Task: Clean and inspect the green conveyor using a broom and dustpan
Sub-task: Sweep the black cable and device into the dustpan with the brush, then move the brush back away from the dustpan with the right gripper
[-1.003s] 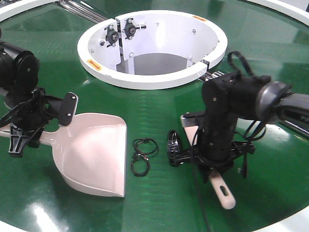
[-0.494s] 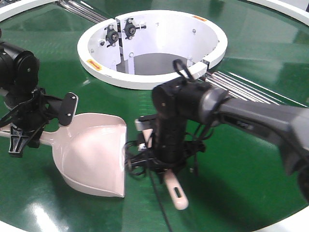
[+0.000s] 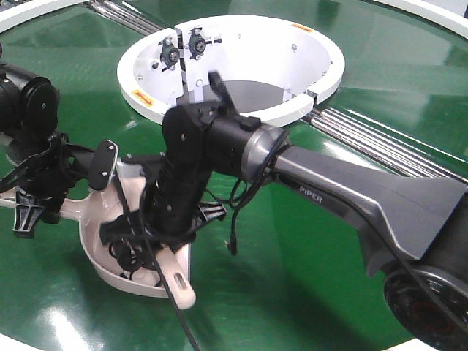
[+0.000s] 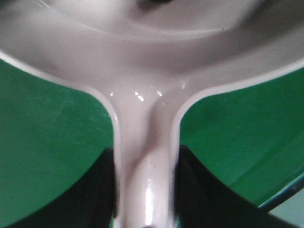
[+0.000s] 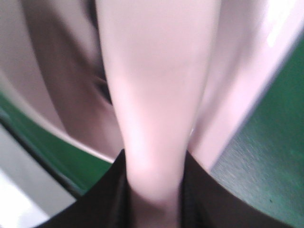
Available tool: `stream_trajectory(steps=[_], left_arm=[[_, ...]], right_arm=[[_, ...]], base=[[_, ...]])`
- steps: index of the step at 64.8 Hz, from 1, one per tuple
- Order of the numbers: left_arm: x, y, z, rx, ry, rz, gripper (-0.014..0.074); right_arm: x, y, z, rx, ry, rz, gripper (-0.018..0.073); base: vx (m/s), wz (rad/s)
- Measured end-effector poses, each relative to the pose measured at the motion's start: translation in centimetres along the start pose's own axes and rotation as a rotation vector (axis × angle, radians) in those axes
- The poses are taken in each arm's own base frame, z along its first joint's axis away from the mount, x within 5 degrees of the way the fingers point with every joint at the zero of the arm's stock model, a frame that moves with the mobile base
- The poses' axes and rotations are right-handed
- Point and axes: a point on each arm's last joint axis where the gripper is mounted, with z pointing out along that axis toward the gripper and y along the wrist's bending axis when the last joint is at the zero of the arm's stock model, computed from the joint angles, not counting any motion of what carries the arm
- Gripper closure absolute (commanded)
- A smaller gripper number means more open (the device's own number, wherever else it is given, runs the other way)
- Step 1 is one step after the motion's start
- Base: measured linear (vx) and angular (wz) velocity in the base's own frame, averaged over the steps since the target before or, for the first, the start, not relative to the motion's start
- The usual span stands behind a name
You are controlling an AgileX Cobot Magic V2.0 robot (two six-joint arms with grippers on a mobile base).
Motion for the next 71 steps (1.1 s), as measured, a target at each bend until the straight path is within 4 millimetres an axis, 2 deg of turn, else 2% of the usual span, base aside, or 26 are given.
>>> stream_trajectory(steps=[18,28,35,49,59,71], left_arm=[[0.0,0.0,0.0,0.0,0.0,0.0,0.0602],[0.0,0.0,0.0,0.0,0.0,0.0,0.0602],[0.0,0.0,0.0,0.0,0.0,0.0,0.0602],[0.0,0.0,0.0,0.0,0.0,0.0,0.0602],[0.0,0.0,0.0,0.0,0.0,0.0,0.0602],[0.0,0.0,0.0,0.0,0.0,0.0,0.0602]], right_arm=[[-0.3,-1.1,-2.4,0.093,-0.072,0.011,0.0562],[-0.4,-2.3,-4.6,0.11,-0.117,0.033,0.056],[0.0,-3.9,-6.2,0.123,-0.136,0.066,0.056],[3.3,-9.1,-7.8,0.24,-0.089,0.148,0.056],[6.9,-12.8,-8.0,0.311,-0.018,0.22,0.056],[11.1,-16.3,-7.6,0.327,0.041,0.293,0.056]], base=[[0.0,0.0],[0.0,0.0],[0.0,0.0],[0.0,0.0],[0.0,0.0],[0.0,0.0]])
